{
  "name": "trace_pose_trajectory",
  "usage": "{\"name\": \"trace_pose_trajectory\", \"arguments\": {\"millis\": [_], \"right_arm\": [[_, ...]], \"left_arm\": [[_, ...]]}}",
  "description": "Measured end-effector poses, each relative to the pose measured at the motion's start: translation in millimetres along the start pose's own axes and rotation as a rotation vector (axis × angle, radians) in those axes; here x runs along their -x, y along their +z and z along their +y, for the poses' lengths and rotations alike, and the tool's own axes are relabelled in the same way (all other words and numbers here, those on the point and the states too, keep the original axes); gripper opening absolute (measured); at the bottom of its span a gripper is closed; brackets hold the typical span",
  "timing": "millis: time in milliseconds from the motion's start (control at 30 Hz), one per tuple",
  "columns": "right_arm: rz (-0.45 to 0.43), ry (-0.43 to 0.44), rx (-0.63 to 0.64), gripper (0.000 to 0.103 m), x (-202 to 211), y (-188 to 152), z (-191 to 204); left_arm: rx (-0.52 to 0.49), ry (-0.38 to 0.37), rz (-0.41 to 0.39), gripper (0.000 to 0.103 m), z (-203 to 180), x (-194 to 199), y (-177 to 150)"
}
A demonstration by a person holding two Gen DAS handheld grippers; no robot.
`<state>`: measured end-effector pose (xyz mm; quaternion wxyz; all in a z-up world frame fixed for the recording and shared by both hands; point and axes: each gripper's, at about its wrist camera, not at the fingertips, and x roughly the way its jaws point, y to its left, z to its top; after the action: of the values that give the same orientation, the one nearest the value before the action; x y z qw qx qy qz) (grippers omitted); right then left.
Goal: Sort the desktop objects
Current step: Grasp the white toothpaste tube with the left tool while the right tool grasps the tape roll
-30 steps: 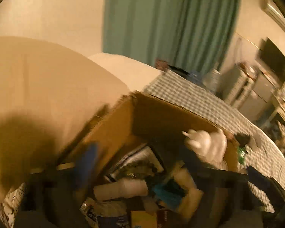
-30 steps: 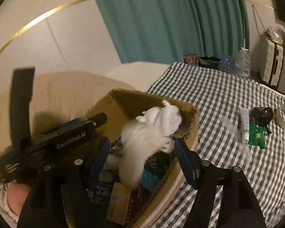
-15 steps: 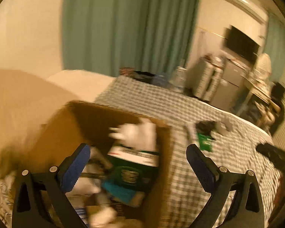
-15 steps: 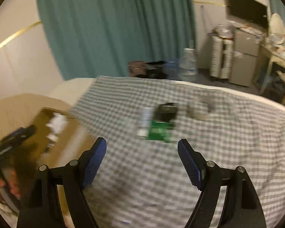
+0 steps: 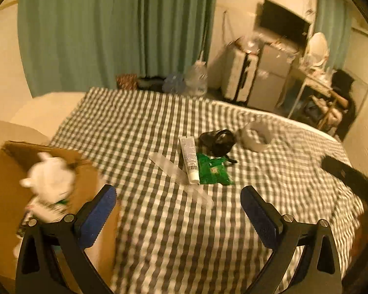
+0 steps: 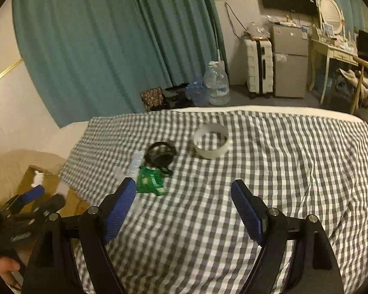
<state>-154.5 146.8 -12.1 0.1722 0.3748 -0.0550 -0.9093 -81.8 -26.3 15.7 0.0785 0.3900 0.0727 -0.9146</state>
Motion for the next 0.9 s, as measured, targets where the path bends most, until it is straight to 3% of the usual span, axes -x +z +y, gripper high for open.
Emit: {"name": "trace_pose_trajectory", "arguments": {"millis": [167, 333, 400, 433, 533, 633, 700, 833, 900], "right_arm": [[0.045, 0.024, -0.076, 0.080, -31.8, -7.7, -25.3], [0.073, 0.031, -0.072, 0.080, -53.1, -13.3, -37.9], [0.073, 0.033, -0.066, 0.080, -61.0, -14.1, -42.7], [0.071, 0.030, -0.061, 0.080, -68.0, -14.5, -46.8], [0.072, 0.023, -0.047, 0.080, -84.3, -13.7, -54.4], [0.068, 0.024, -0.029, 0.083, -100.1, -8.3, -59.4], [0.057, 0.019, -0.023, 0.098, -110.2, -1.9, -60.1], [0.061, 0.003, 0.044, 0.103, -145.8, 19.3, -47.3], [0.069, -0.053, 0.102, 0.103, -160.9, 26.1, -35.6]], "left_arm": [[0.046, 0.086, 0.107, 0.103, -13.8, -85.4, 8.1], [-0.037, 0.175, 0.131, 0.101, -21.7, -144.8, 11.0], [-0.078, 0.179, 0.142, 0.091, -24.1, -161.5, 13.6], [-0.091, 0.169, 0.133, 0.078, -25.2, -165.2, 14.1], [-0.140, 0.113, 0.159, 0.026, -29.0, -179.1, 16.1], [-0.164, 0.086, 0.136, 0.025, -26.8, -176.1, 8.5], [-0.126, 0.041, 0.132, 0.025, -18.7, -169.3, 2.4], [-0.001, -0.015, 0.120, 0.025, 8.2, -157.9, -0.9], [0.045, -0.037, 0.120, 0.025, 18.8, -152.8, 1.5]]}}
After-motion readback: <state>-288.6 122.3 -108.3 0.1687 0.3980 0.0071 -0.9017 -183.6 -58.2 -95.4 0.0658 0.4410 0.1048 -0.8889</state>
